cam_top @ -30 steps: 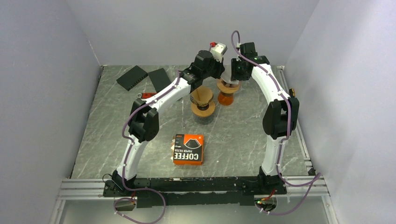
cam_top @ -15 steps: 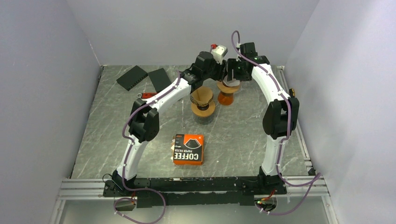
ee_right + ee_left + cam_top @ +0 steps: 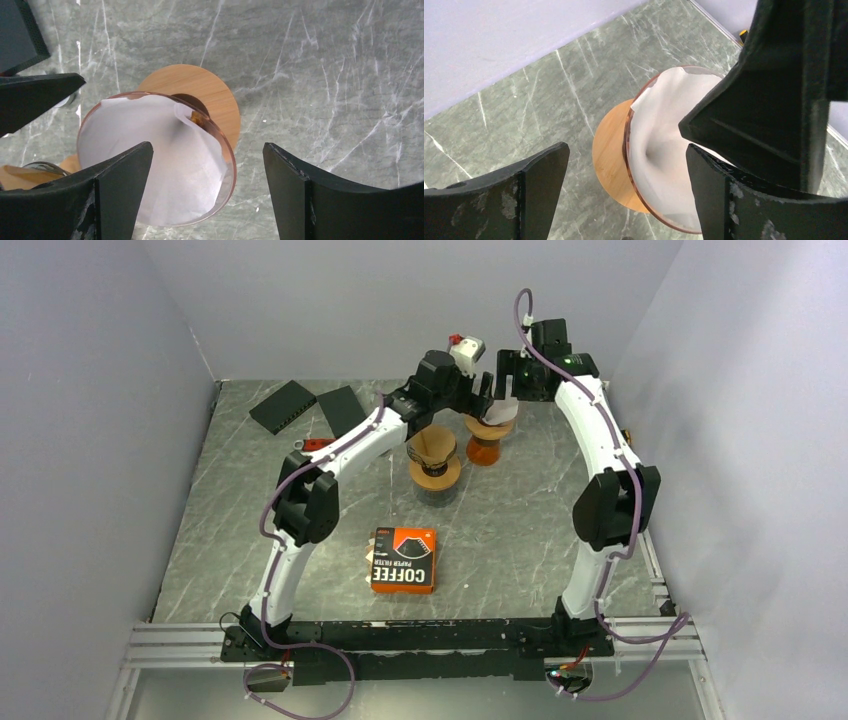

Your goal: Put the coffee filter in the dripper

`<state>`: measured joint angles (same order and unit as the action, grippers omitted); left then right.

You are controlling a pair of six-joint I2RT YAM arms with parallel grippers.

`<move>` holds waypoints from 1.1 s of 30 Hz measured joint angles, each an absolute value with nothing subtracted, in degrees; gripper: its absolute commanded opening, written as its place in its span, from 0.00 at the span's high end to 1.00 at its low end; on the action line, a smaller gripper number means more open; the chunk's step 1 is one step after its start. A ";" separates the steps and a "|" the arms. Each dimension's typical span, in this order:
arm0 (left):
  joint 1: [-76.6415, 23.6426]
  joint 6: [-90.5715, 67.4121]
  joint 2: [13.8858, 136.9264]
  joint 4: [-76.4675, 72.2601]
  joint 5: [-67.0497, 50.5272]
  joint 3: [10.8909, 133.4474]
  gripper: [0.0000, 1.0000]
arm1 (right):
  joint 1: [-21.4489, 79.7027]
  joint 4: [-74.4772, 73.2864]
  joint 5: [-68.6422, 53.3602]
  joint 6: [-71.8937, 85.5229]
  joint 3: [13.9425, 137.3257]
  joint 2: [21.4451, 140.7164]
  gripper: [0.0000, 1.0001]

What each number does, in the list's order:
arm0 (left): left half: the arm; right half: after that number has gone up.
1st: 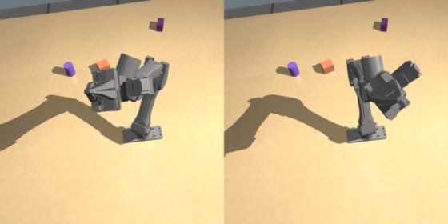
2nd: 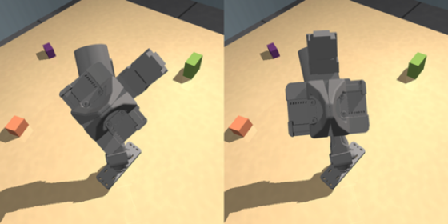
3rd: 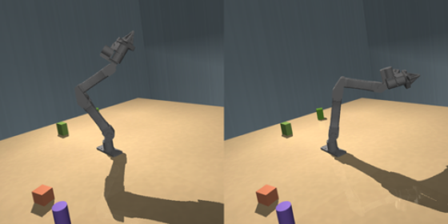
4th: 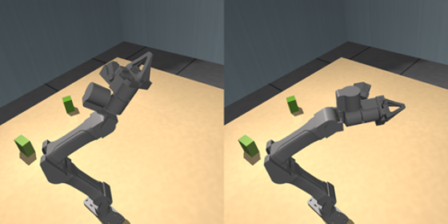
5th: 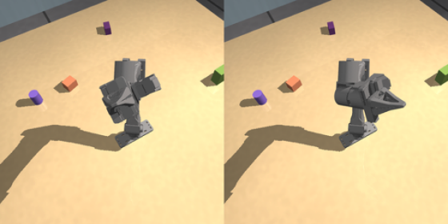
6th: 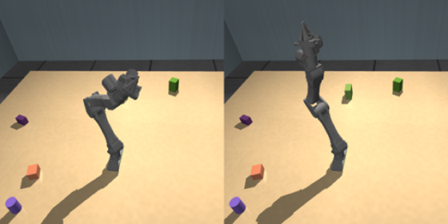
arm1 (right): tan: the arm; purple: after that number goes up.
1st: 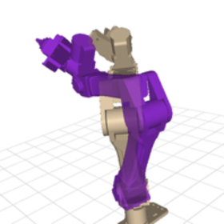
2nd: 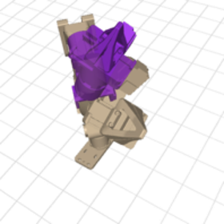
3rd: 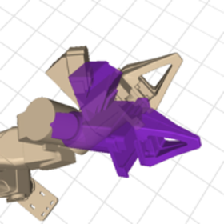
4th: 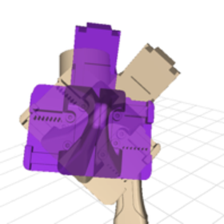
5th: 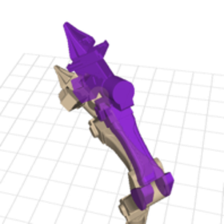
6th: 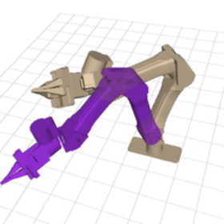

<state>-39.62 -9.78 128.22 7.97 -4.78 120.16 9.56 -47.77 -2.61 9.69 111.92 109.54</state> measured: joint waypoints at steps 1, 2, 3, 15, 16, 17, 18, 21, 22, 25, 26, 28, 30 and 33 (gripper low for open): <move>-39.62 -10.04 127.83 7.94 -4.93 119.63 0.05 | 9.56 -47.77 -2.63 9.74 111.92 109.23 0.11; -39.62 -10.26 127.39 7.88 -5.17 119.09 0.05 | 9.56 -47.77 -2.63 9.80 111.92 108.84 0.09; -39.57 -10.48 126.91 7.77 -5.39 118.48 0.03 | 9.56 -47.77 -2.68 9.93 111.92 108.49 0.07; -37.15 -12.43 114.45 2.26 -11.84 108.64 0.00 | 8.71 -44.64 -5.19 11.25 107.85 99.59 0.01; -36.49 -12.78 112.73 1.67 -12.47 107.24 0.00 | 8.54 -44.10 -5.23 11.44 107.35 98.85 0.01; -35.75 -12.95 111.15 1.19 -12.75 105.97 0.00 | 8.21 -43.03 -5.23 11.68 106.26 97.60 0.00; -34.74 -13.02 109.36 0.69 -13.21 104.18 0.00 | 7.94 -42.54 -5.23 11.86 105.56 96.79 0.01; -30.96 -13.02 103.98 0.38 -13.63 98.48 0.01 | 6.79 -40.03 -4.99 12.71 102.28 93.71 0.01; -29.36 -13.04 102.28 0.58 -13.56 96.53 0.01 | 6.33 -38.79 -4.84 13.15 100.71 92.60 0.01; -24.03 -13.39 97.23 1.52 -12.08 89.89 0.00 | 4.84 -35.40 -3.88 14.52 95.55 89.25 0.01; -21.50 -13.52 94.91 1.89 -10.48 86.26 0.00 | 4.21 -34.15 -3.05 15.05 93.41 87.92 0.01; -18.87 -13.80 92.16 2.59 -7.68 82.06 0.00 | 3.07 -31.64 -0.43 15.97 89.23 85.49 0.01; -16.80 -13.85 88.58 4.27 -4.34 76.73 0.00 | 1.93 -28.73 2.74 16.80 84.42 82.91 0.01; -16.01 -13.80 83.68 6.02 0.38 69.49 0.01 | 0.54 -25.34 7.51 18.13 77.06 79.66 0.01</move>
